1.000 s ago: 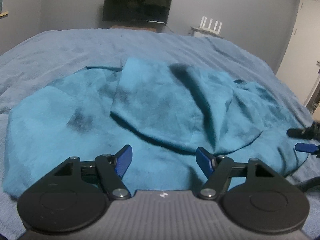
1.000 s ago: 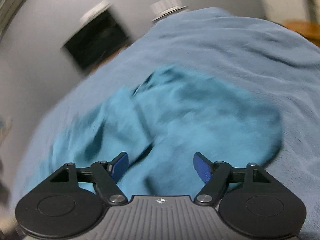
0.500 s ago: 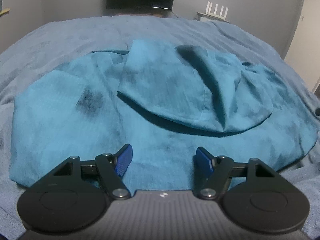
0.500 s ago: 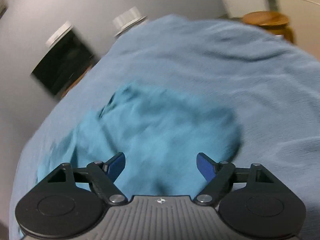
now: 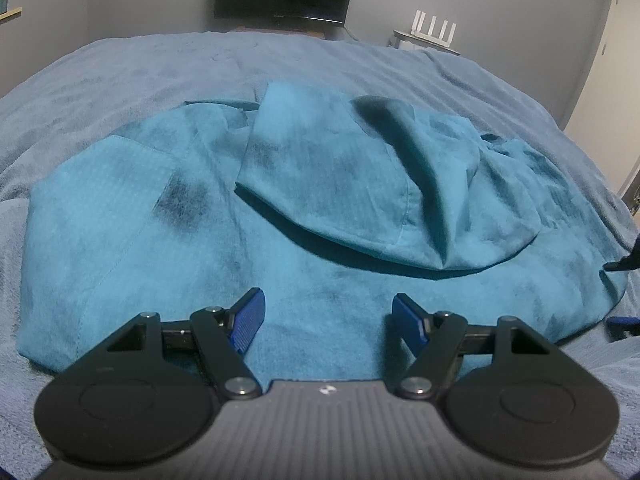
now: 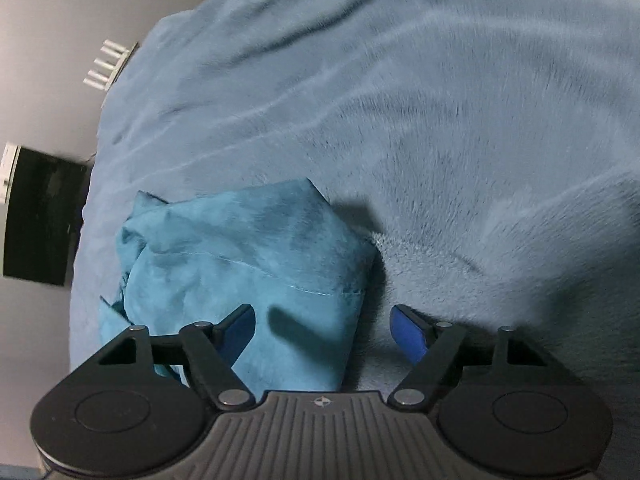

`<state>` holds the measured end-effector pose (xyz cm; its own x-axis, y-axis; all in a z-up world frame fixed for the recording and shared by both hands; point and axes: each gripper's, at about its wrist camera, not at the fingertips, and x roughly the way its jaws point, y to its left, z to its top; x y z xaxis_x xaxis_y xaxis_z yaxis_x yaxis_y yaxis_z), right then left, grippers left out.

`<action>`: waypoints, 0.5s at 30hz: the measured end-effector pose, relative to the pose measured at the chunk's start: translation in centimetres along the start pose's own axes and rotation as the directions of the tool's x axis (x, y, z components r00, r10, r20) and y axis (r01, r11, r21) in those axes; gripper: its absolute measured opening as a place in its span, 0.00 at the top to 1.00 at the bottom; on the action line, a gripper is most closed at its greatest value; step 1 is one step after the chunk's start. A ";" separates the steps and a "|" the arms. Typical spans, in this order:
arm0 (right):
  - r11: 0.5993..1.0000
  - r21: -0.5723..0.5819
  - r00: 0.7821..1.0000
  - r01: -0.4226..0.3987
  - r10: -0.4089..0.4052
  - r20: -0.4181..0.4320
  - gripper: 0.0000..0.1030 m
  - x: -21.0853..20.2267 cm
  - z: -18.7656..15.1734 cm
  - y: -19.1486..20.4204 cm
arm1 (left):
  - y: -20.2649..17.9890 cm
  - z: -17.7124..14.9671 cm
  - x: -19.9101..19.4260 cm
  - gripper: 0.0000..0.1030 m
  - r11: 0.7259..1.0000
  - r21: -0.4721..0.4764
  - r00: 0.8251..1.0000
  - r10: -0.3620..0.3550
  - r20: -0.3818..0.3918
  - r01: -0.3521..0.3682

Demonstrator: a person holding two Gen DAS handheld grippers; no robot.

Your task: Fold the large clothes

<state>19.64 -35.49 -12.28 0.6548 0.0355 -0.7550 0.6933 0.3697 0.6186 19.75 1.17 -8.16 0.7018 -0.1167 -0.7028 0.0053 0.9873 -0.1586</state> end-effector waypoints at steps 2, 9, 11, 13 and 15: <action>1.000 0.021 1.000 -0.001 0.001 -0.004 0.28 0.9 -0.1 -0.2 | 0.0 0.0 0.0 0.32 1.000 -0.001 1.000 -0.001 -0.001 0.001; 0.946 0.002 0.945 -0.324 0.323 0.051 0.61 0.5 -0.5 -0.1 | 0.0 0.1 0.1 0.32 1.000 -0.010 1.000 -0.001 0.001 0.001; 0.901 -0.015 0.898 -0.434 0.434 0.076 0.63 -0.1 -0.6 0.0 | -0.1 0.1 0.2 0.32 1.000 -0.010 1.000 0.003 -0.002 -0.003; 0.896 -0.040 0.893 -0.442 0.444 0.076 0.61 -0.1 -0.8 0.3 | -0.2 0.1 0.4 0.32 1.000 -0.005 1.000 0.006 -0.006 -0.006; 0.926 -0.014 0.924 -0.377 0.377 0.063 0.52 0.7 -0.8 0.3 | -0.4 0.0 0.4 0.32 1.000 0.001 1.000 0.010 -0.008 -0.010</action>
<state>20.03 -34.63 -12.81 0.8854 0.1135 -0.4508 0.3913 0.3417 0.8545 20.09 0.75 -8.37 0.6959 -0.1081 -0.7099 -0.0005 0.9885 -0.1511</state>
